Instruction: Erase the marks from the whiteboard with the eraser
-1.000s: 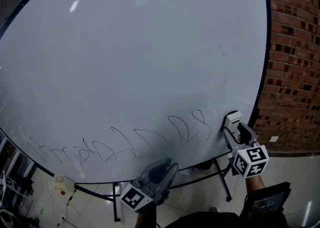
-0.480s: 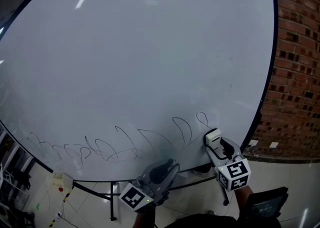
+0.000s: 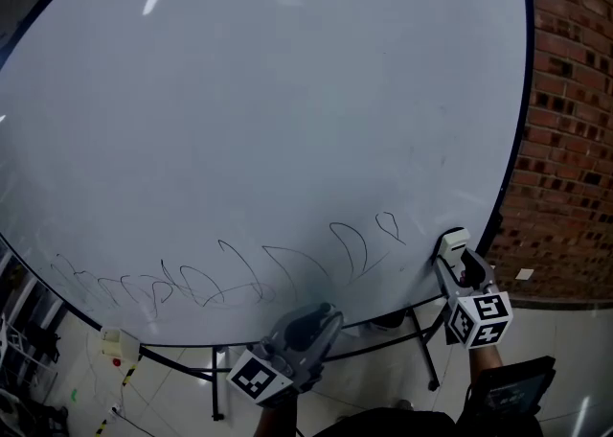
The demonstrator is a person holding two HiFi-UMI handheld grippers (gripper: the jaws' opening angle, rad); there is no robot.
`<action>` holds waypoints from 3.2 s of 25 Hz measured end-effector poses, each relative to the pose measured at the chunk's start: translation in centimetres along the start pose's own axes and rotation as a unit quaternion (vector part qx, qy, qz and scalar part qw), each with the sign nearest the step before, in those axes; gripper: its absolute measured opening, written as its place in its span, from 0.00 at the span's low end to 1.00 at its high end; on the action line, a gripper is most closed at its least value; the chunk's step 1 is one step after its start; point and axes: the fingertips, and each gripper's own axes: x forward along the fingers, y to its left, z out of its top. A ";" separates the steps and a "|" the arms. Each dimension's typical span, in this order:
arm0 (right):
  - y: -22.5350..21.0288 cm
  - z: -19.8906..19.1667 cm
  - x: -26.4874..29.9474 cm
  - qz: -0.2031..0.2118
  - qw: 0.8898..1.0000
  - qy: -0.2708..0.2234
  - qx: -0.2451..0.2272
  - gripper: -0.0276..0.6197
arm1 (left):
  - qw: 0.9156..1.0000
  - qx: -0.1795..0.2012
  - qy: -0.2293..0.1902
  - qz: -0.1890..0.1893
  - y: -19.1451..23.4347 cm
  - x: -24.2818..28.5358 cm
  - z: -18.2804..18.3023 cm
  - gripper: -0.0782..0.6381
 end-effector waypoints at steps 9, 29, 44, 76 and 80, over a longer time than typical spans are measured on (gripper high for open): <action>11.6 -5.3 1.4 0.113 0.992 0.047 -0.037 0.39 | 1.000 0.003 0.000 0.006 0.2 -0.5 0.2 0.19; 1.0 -3.5 0.5 0.006 1.000 0.018 -0.001 0.39 | 1.000 0.007 -0.002 0.011 0.3 -1.0 0.5 0.20; 17.2 -7.6 2.0 0.137 0.984 0.071 -0.089 0.39 | 1.000 -0.004 -0.019 -0.004 0.8 -5.1 1.2 0.19; 13.9 -5.4 1.4 0.157 0.986 0.036 -0.043 0.40 | 0.999 0.017 0.033 0.032 -1.9 -1.9 0.1 0.19; 8.4 -5.3 1.1 0.122 0.992 0.033 -0.030 0.40 | 0.998 0.017 0.031 0.052 -2.1 -2.0 -0.6 0.20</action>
